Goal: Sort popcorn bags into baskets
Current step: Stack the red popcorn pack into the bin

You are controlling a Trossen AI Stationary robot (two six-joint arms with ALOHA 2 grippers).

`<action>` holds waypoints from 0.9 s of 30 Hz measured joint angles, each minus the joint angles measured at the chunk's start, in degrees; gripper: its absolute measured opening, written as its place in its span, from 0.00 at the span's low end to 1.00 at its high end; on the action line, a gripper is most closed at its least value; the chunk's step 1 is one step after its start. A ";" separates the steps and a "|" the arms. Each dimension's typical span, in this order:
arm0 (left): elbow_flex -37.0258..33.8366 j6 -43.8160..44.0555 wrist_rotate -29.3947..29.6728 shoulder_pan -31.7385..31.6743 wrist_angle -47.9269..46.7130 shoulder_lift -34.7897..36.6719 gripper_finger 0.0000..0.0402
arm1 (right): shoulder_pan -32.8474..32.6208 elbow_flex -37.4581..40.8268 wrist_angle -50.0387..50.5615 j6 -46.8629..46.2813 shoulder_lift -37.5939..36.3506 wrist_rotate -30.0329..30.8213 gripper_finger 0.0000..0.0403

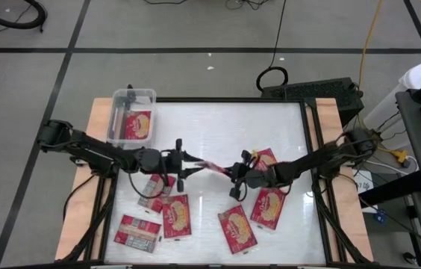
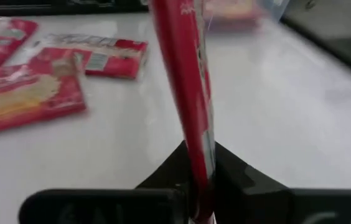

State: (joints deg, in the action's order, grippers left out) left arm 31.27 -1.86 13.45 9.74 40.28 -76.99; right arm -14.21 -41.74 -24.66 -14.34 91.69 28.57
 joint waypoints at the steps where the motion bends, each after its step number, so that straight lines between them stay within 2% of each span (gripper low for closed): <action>1: 0.04 -0.34 0.93 0.36 1.17 0.60 0.38 | 0.53 0.00 2.46 -1.39 -1.53 -1.93 0.06; 4: 0.06 -2.53 1.72 1.58 3.08 1.32 0.51 | 2.39 -2.79 10.57 -4.24 -4.43 -7.36 0.04; 8: 1.63 -4.84 1.50 2.16 1.31 1.18 0.63 | 5.09 -10.84 25.82 -4.52 -4.51 -14.87 0.04; 11: 2.94 -4.64 1.67 1.78 -2.67 1.11 0.66 | 6.50 -16.81 35.79 -4.39 -3.31 -18.38 0.04; 13: 3.33 -4.26 1.62 1.41 -4.78 1.13 0.66 | 7.08 -20.31 40.01 -4.01 -2.48 -18.37 0.05; 16: 3.37 -3.80 1.60 0.47 -7.03 0.63 0.63 | 7.55 -24.25 44.18 -2.20 -1.37 -19.37 0.05; 20: 3.35 -3.72 1.40 -0.45 -8.57 -2.08 0.55 | 7.95 -26.31 44.71 0.47 0.04 -19.79 0.05; 27: 3.34 -3.53 0.90 -1.48 -8.68 -5.04 0.28 | 8.25 -26.30 44.85 1.57 0.16 -21.15 0.05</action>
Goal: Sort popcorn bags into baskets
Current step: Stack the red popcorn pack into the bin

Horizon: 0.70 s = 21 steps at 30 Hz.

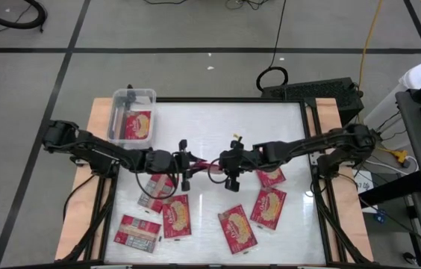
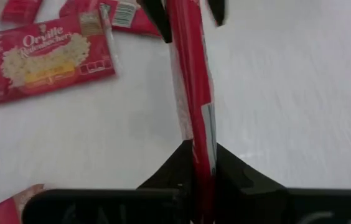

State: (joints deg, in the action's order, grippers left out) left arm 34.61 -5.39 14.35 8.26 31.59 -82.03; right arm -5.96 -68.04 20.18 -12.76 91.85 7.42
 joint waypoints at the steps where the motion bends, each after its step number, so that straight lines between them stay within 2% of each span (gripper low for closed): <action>1: 0.00 0.05 -0.09 0.01 -0.10 -0.08 0.23 | 0.00 0.01 0.13 0.10 0.00 0.00 0.05; 5: 0.00 1.06 -0.31 0.06 -0.20 -0.08 0.05 | 0.00 0.03 0.18 1.75 0.00 0.13 0.06; 9: 0.00 2.54 -0.13 0.08 -0.97 0.00 0.07 | -0.21 0.05 0.26 2.47 0.00 0.30 0.06; 14: 0.09 4.55 -0.30 0.47 -9.98 3.84 0.07 | -1.64 0.06 0.95 2.57 0.00 3.45 0.07; 21: -0.16 6.61 -0.94 1.62 -17.08 10.95 0.05 | -2.95 1.87 1.78 -0.13 -0.04 8.00 0.19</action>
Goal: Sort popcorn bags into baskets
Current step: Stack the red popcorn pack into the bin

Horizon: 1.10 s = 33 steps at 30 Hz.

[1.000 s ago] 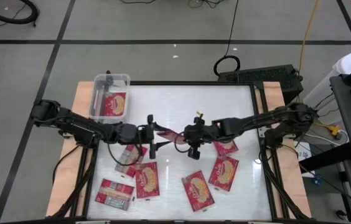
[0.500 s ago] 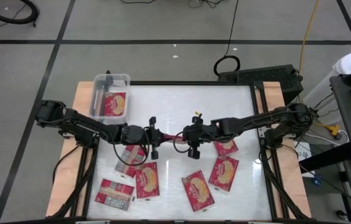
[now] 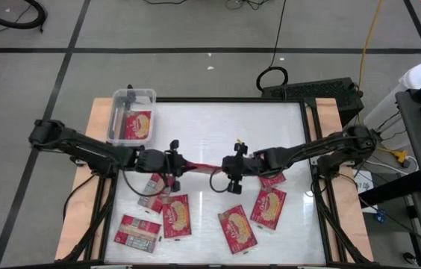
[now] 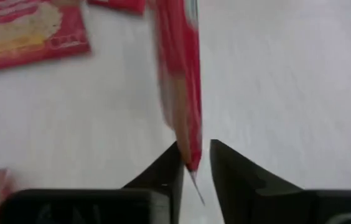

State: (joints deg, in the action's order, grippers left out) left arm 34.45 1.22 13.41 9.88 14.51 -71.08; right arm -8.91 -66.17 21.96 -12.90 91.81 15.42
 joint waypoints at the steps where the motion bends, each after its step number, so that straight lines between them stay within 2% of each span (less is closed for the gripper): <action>1: -0.36 0.31 0.43 0.12 -0.56 1.39 0.05 | -0.27 0.29 -0.72 -0.82 0.04 1.09 0.21; 5: -3.01 1.09 2.04 0.43 -1.02 7.09 0.06 | -1.29 2.54 -2.78 -3.06 -0.07 2.86 0.32; 8: -6.21 1.29 3.56 0.42 4.58 11.42 0.05 | -2.09 6.61 -12.20 -3.04 -0.07 2.93 0.38; 10: -10.18 1.26 4.21 0.21 12.08 13.98 0.05 | -2.42 10.12 -21.49 -2.29 -0.07 2.99 0.41; 13: -17.07 1.10 4.70 0.10 29.94 15.51 0.06 | -2.53 15.93 -37.52 -0.91 -0.03 5.00 0.43; 15: -21.05 0.85 4.72 0.10 41.76 15.09 0.07 | -2.42 19.70 -49.35 0.36 0.24 5.92 0.43; 18: -24.88 0.66 4.68 0.12 52.41 13.10 0.05 | -1.76 24.13 -64.48 3.65 0.52 6.02 0.43; 21: -25.25 0.28 4.38 0.12 56.21 10.75 0.05 | -0.90 24.94 -71.30 7.42 0.87 7.44 0.43; 26: -21.65 -1.24 2.37 0.17 58.62 4.91 0.07 | 0.91 23.31 -75.84 11.02 0.89 6.83 0.43; 30: -18.10 -3.78 0.94 0.21 62.14 0.32 0.06 | 1.69 22.33 -79.45 13.32 0.89 0.97 0.43; 33: -15.72 -5.37 0.08 0.12 63.39 -2.10 0.06 | 1.62 22.16 -81.21 14.55 0.89 0.70 0.43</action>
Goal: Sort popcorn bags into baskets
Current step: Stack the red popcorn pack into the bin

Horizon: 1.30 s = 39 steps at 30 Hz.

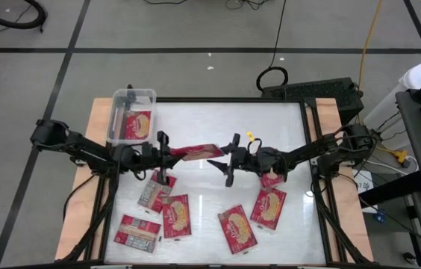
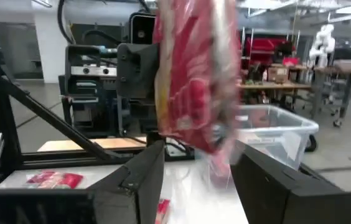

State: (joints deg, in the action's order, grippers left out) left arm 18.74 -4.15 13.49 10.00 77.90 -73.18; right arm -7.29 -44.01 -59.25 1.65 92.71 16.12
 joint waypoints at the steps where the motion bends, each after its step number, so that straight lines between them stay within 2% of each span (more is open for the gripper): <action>1: 1.02 -0.17 -0.28 0.00 0.18 -0.73 0.06 | -0.01 0.00 -0.39 0.60 0.02 -0.53 0.43; 7: 5.36 -0.47 -3.28 0.00 0.21 -4.51 0.07 | -0.05 -0.02 -5.45 1.12 0.02 -8.75 0.38; 12: 6.19 -0.47 -4.81 -0.11 0.33 -4.86 0.07 | -0.69 -0.02 -6.61 2.40 0.02 -8.75 0.25; 18: 6.19 -0.53 -6.27 -0.11 -0.56 -4.85 0.11 | -0.68 -0.02 -6.79 2.49 0.02 -8.61 0.05; 22: 5.84 -0.26 -6.40 -0.11 -2.97 -3.80 0.14 | -0.68 -0.02 -5.90 0.70 0.02 -8.44 0.02; 25: 5.78 1.81 -6.33 -0.14 -11.06 0.57 0.20 | -0.68 -0.02 -4.68 -0.09 0.02 -8.39 0.03; 29: 5.75 2.67 -3.46 -0.17 -26.35 8.79 0.31 | -0.68 0.16 -3.53 -1.45 0.02 -8.00 0.02; 33: 5.71 4.25 -2.21 -0.07 -38.88 17.09 0.42 | -0.68 0.22 2.93 -4.33 0.00 -5.81 0.01; 37: 5.69 6.57 -1.93 -0.07 -46.31 21.43 0.49 | -0.59 0.26 11.79 -9.51 0.00 -5.55 0.01; 39: 5.69 8.90 -3.17 -0.07 -46.86 21.71 0.50 | -0.59 0.26 15.43 -12.04 0.00 -5.50 0.01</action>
State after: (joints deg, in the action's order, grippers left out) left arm 24.43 4.75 10.32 9.93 31.05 -51.47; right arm -7.88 -43.75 -43.82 -10.39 92.71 10.62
